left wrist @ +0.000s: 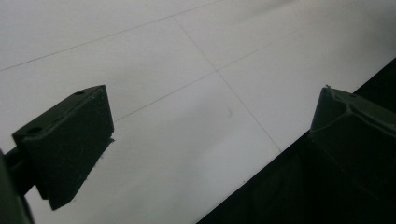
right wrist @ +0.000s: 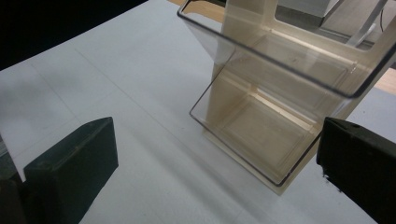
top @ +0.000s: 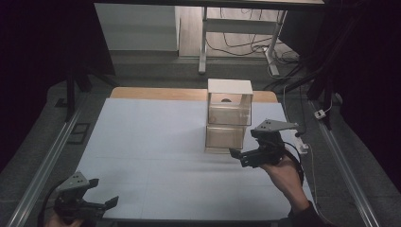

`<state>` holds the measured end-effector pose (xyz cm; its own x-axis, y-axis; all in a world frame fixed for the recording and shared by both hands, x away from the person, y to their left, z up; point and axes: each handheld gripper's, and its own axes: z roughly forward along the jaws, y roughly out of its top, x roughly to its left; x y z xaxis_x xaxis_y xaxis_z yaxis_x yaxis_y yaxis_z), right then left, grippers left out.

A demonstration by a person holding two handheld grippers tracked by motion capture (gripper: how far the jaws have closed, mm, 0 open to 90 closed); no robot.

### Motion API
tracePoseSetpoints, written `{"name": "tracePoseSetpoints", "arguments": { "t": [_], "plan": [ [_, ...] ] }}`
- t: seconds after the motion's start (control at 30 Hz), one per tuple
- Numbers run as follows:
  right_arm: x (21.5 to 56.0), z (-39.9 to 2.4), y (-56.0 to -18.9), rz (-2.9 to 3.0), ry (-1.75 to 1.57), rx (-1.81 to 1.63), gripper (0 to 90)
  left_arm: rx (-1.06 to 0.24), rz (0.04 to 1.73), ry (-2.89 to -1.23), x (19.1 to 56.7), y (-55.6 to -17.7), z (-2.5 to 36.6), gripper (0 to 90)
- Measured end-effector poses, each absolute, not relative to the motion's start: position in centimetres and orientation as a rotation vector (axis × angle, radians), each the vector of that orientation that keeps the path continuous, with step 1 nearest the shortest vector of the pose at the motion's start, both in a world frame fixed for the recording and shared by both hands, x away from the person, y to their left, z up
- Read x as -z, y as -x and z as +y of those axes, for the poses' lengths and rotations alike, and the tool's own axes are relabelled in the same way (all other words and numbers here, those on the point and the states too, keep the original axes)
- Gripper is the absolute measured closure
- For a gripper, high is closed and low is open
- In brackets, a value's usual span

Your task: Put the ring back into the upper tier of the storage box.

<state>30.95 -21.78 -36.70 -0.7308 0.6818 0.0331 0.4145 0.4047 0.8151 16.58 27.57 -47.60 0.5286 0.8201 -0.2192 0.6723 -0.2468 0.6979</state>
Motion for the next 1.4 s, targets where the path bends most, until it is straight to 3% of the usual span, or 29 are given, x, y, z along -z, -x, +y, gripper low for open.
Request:
{"name": "tracePoseSetpoints", "arguments": {
  "t": [0.93, 1.4],
  "plan": [
    [42.2, -26.2, -27.9, 2.305, -1.112, -1.22, 0.0, -0.243, 1.211, -1.994, 47.6, -16.6, 27.6, 0.0],
    [43.2, -29.3, -25.9, 2.236, -1.21, -1.194, 0.0, -0.245, 1.211, -1.995, 47.6, -16.5, 27.6, 0.0]
  ]
}}
